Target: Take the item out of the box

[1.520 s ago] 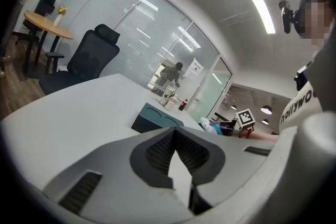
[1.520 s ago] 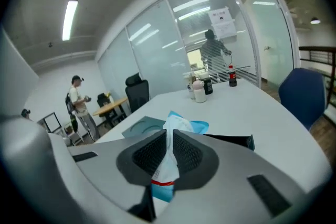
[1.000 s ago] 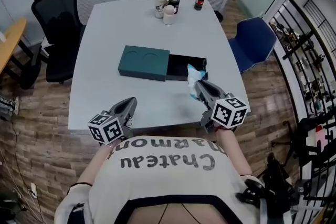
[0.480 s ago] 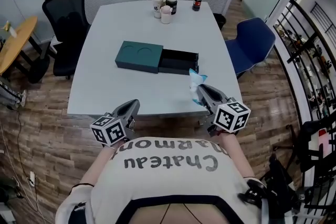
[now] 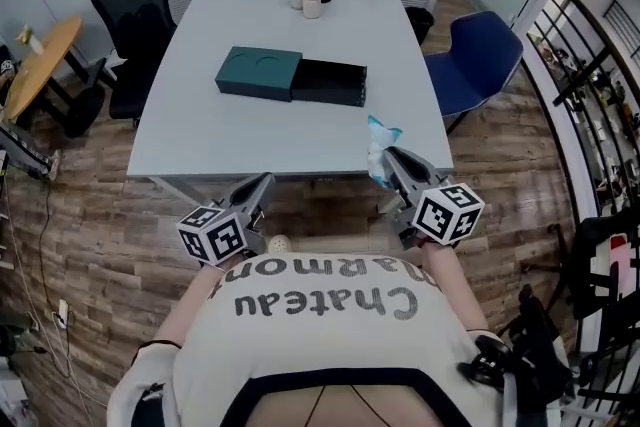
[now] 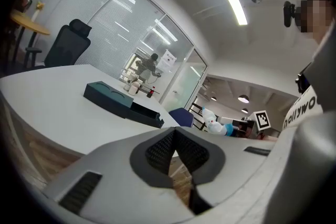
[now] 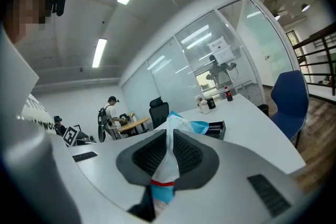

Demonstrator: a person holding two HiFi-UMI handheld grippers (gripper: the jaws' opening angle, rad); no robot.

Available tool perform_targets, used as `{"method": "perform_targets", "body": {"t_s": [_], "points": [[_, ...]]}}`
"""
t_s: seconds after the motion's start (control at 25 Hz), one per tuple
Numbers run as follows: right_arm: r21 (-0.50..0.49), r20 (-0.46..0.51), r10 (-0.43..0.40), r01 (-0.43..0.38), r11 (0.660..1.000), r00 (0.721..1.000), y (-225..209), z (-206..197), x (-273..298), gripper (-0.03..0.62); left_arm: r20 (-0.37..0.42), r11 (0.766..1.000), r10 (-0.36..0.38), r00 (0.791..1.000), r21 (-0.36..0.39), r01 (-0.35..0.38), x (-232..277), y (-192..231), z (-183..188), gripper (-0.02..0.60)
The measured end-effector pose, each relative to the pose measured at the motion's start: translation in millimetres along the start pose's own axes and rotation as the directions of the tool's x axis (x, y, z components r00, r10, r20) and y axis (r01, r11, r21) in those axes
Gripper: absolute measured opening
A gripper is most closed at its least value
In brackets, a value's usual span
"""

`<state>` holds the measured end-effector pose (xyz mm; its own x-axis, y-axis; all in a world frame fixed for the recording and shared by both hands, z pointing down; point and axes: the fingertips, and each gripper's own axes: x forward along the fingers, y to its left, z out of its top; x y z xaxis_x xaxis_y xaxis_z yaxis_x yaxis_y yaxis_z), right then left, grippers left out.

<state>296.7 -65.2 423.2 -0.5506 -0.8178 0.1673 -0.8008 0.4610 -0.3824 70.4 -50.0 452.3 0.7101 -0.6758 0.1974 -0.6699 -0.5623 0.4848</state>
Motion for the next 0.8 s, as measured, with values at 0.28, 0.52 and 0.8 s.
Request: {"method": "perform_targets", "body": {"t_s": [0.28, 0.52, 0.8], "points": [[-0.007, -0.011, 0.011, -0.011, 1.0, 1.0, 3, -26, -39, 0.04, 0.021, 1.0, 0.019, 1.0, -0.001, -0.019, -24, -32, -36, -0.012], [-0.012, -0.043, 0.017, -0.018, 1.0, 0.999, 4, -34, -46, 0.04, 0.027, 0.999, 0.028, 0.999, -0.021, -0.027, -30, -42, -46, -0.012], [-0.024, -0.061, 0.016, -0.018, 1.0, 0.998, 6, -43, -56, 0.04, 0.031, 0.999, 0.037, 0.999, -0.036, -0.036, -38, -48, -59, -0.012]]}}
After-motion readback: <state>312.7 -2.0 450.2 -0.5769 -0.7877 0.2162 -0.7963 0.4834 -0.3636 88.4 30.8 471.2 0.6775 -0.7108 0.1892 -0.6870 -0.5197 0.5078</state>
